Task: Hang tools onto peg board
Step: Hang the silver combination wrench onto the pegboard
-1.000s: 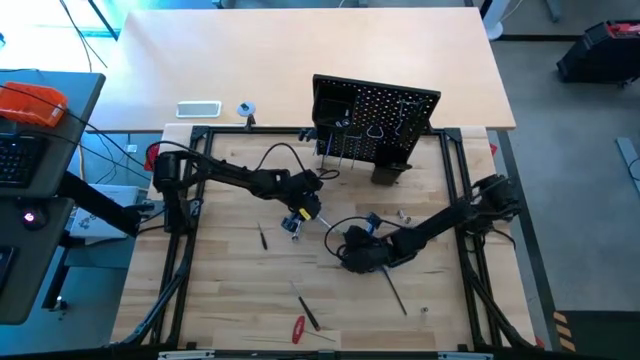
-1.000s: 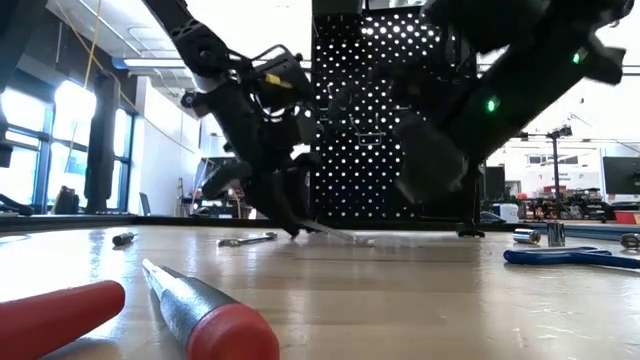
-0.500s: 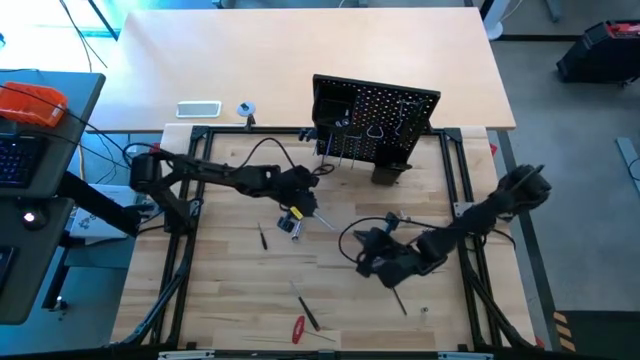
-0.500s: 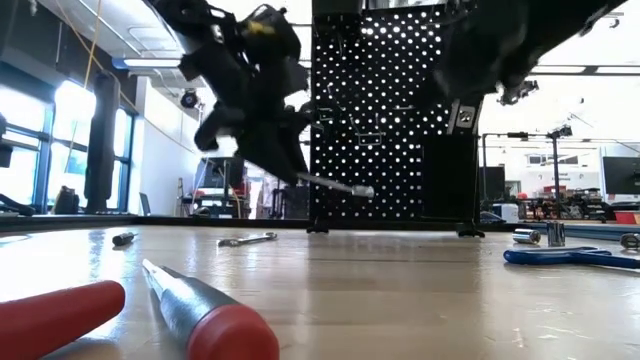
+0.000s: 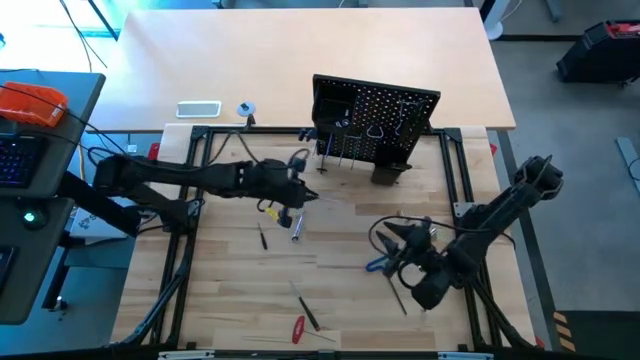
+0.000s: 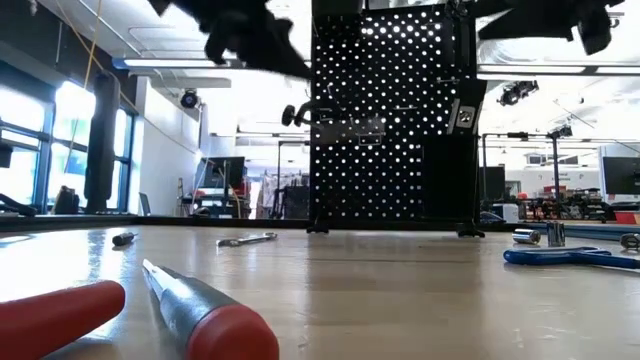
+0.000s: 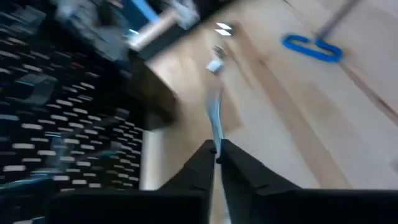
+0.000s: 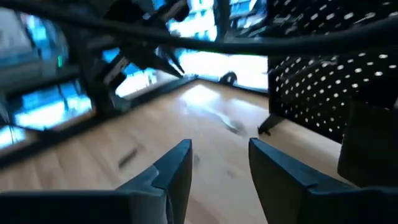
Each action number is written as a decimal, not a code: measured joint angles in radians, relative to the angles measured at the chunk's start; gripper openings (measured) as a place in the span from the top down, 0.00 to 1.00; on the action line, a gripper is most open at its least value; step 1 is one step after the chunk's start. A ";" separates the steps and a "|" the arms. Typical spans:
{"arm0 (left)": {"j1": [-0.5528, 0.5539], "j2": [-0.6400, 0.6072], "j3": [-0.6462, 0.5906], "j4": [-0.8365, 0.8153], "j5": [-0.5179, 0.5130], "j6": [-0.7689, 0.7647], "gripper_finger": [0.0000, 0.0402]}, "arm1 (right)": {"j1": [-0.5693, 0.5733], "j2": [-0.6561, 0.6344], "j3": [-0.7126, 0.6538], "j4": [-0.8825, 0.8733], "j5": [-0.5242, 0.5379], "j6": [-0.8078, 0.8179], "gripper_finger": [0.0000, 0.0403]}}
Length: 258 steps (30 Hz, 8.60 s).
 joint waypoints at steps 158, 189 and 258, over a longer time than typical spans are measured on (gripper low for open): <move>0.030 0.468 -0.016 0.145 0.232 -0.311 1.00 | -0.208 0.328 0.000 0.216 -0.515 -0.409 0.63; -0.282 0.391 -0.014 0.001 -0.067 -0.357 1.00 | -0.162 0.385 0.001 0.246 -0.500 -0.434 0.63; -0.179 0.566 -0.199 0.582 0.294 -0.442 0.53 | -0.368 0.522 0.013 0.696 -0.925 -0.841 1.00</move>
